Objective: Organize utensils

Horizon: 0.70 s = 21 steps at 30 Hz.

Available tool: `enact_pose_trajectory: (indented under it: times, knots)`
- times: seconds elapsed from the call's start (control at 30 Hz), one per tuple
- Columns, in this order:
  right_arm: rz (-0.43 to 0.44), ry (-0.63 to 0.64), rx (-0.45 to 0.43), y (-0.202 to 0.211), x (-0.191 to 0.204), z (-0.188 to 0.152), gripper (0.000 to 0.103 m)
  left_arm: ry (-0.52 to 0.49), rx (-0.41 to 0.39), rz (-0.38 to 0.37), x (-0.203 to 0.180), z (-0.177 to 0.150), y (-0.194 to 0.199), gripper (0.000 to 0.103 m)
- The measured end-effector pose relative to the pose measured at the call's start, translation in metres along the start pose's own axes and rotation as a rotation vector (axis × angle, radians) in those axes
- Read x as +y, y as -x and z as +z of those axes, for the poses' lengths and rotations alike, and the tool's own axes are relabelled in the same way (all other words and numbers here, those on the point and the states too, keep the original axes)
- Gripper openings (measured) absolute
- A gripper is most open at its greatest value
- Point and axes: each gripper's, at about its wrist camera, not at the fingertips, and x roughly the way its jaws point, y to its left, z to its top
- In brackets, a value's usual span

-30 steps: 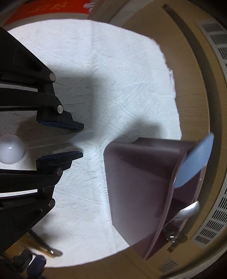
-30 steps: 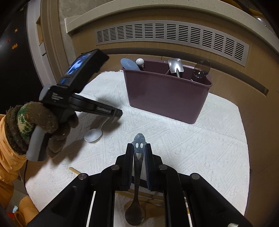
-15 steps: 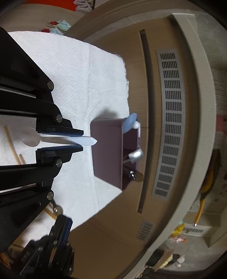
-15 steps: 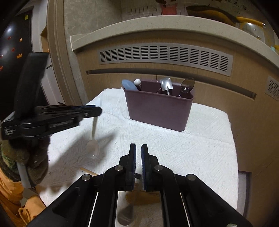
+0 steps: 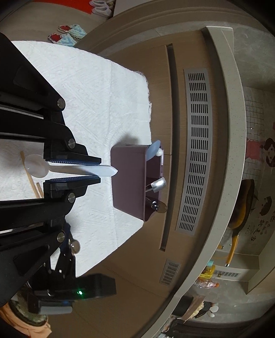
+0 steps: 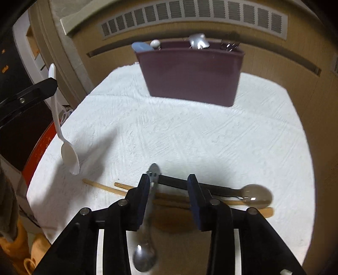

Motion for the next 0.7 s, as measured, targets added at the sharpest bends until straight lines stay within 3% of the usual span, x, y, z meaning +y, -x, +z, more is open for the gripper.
enact_pose_trajectory:
  times: [0.17,0.3,0.37,0.5,0.57,0.7]
  knots:
    - [-0.047,0.112,0.011,-0.016,0.030,-0.003,0.035,0.030,0.014,-0.006,0.011,-0.007,-0.004,0.011]
    - [-0.067,0.146,0.018,-0.032,0.029,-0.001,0.035,0.040,0.017,-0.013,0.015,-0.011,-0.004,0.011]
    - [-0.072,0.172,0.021,-0.033,0.030,-0.001,0.017,0.044,0.023,-0.016,0.016,-0.013,-0.005,0.011]
    - [-0.044,0.176,0.005,-0.019,0.028,-0.009,0.017,0.064,0.038,-0.013,0.022,-0.017,-0.009,0.011]
    - [-0.032,0.171,-0.028,-0.003,0.027,-0.010,0.017,0.096,0.064,-0.004,0.030,-0.018,-0.015,0.011]
    - [-0.022,0.174,-0.104,0.029,0.025,-0.009,0.017,0.177,0.194,0.021,0.050,-0.022,-0.042,0.013]
